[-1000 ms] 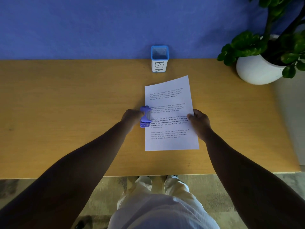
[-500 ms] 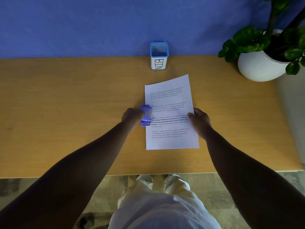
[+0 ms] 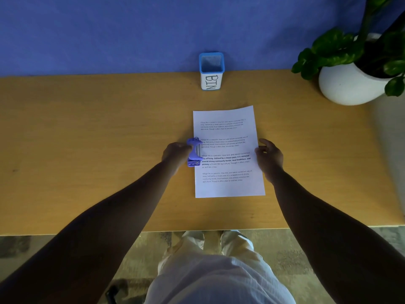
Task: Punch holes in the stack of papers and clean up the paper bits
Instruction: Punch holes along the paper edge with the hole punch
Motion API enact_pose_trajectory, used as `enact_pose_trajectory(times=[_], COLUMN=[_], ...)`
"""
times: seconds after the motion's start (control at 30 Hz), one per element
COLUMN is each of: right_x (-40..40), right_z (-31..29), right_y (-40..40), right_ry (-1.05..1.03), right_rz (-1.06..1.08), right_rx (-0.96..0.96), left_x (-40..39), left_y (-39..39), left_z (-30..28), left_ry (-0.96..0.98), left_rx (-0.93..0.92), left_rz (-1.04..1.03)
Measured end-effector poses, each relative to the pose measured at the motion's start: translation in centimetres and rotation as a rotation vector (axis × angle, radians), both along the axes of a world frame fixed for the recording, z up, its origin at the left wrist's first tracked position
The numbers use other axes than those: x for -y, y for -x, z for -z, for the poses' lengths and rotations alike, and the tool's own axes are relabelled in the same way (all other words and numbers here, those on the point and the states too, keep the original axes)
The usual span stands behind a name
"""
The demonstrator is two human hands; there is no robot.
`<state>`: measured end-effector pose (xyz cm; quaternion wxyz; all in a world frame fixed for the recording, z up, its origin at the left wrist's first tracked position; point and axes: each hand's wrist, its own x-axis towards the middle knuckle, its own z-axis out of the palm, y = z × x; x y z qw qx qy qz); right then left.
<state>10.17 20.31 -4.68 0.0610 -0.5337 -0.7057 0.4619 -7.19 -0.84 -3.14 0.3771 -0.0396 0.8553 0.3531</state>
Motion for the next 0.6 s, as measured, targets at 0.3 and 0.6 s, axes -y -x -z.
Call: enact_pose_trajectory(times=[0.3, 0.6], right_x=[0.35, 0.16], right_z=[0.64, 0.71], right_y=[-0.44, -0.63], right_ry=[-0.028, -0.029], right_rz=[-0.024, -0.026], right_rx=[-0.009, -0.008], left_x=[0.01, 0.11], left_y=[-0.03, -0.04], left_z=[0.04, -0.31], left_ry=[-0.009, -0.018], left_rx=[-0.005, 0.011], left_rz=[-0.05, -0.06])
